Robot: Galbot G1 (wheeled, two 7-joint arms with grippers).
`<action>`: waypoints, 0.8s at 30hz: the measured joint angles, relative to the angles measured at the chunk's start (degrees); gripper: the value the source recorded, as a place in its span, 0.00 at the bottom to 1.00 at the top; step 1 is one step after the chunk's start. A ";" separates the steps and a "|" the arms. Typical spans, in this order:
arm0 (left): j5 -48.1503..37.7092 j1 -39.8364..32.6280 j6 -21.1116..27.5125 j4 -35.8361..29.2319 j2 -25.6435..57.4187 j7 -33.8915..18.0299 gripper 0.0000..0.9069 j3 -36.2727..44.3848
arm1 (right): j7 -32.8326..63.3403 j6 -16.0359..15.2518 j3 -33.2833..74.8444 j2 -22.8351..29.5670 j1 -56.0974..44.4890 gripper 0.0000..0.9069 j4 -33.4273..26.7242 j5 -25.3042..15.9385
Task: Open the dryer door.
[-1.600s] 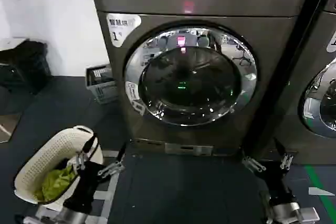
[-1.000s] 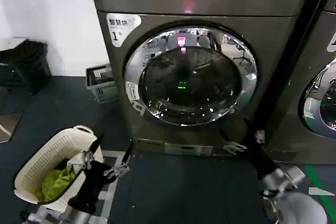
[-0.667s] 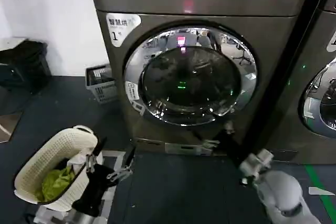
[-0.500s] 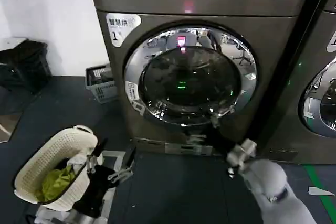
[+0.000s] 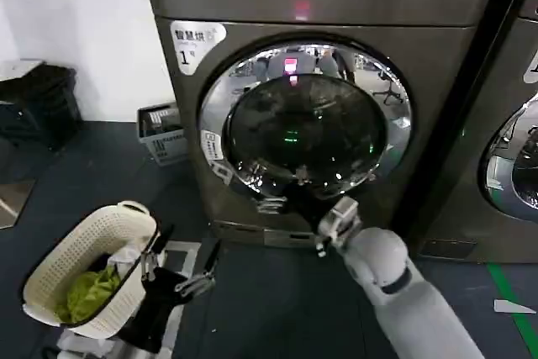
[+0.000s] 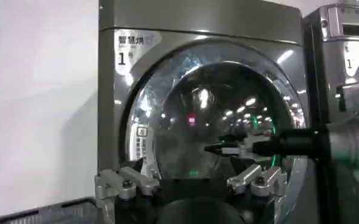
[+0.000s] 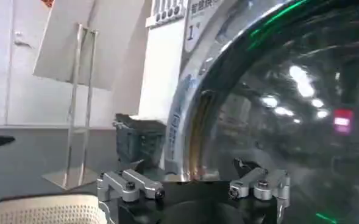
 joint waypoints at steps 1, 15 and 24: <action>0.16 0.10 -0.05 -0.01 -0.02 0.00 1.00 0.04 | 0.09 0.00 -0.53 0.31 0.42 1.00 -0.38 -0.15; 0.98 0.02 -0.50 0.83 -0.22 0.00 1.00 0.62 | 0.48 1.26 -7.41 5.16 11.03 1.00 -11.75 0.20; 0.94 -0.14 -0.80 1.68 -0.24 -0.11 1.00 0.67 | 0.18 2.71 -9.68 8.77 16.68 1.00 -20.51 0.87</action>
